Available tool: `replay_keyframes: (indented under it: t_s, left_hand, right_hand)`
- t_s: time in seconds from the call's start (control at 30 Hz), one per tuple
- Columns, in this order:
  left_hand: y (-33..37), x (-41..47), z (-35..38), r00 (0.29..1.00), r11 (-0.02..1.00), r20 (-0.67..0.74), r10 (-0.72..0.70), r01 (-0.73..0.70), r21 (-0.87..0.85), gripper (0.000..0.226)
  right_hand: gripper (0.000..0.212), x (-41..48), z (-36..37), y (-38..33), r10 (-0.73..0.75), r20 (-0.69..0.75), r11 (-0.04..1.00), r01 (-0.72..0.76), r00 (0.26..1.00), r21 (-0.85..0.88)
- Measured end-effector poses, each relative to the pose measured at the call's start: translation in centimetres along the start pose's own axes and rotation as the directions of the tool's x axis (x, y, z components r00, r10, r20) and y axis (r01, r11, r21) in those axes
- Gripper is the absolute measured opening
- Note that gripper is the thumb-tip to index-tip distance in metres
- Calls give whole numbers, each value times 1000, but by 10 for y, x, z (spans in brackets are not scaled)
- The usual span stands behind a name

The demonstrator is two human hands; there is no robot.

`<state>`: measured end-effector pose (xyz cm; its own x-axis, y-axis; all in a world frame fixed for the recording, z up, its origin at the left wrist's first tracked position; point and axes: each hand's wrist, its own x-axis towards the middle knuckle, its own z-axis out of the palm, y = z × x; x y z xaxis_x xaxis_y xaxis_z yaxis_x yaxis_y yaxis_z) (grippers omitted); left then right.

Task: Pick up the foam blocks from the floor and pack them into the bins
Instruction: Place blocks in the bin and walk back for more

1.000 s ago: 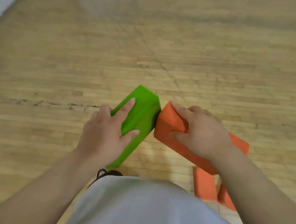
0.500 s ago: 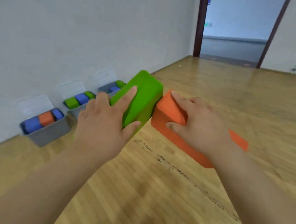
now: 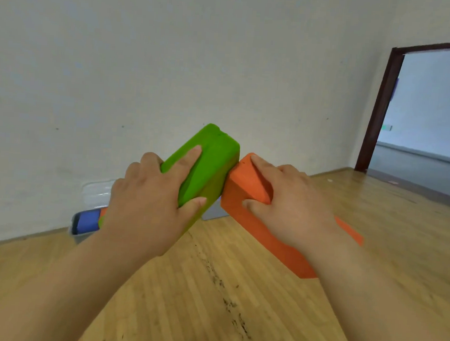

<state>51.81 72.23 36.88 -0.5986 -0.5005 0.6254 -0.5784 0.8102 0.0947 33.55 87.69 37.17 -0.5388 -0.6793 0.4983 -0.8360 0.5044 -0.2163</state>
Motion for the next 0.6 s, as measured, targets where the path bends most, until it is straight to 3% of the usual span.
replay_keyframes:
  t_s: [0.33, 0.6]
  left_hand:
    - [62, 130, 88, 982, 977, 6, -191, 189, 102, 85]
    - [30, 205, 172, 968, 963, 64, -243, 233, 137, 85]
  right_hand:
    - [84, 171, 43, 123, -166, 95, 972, 146, 982, 183]
    - [85, 272, 135, 147, -216, 167, 949, 166, 962, 269]
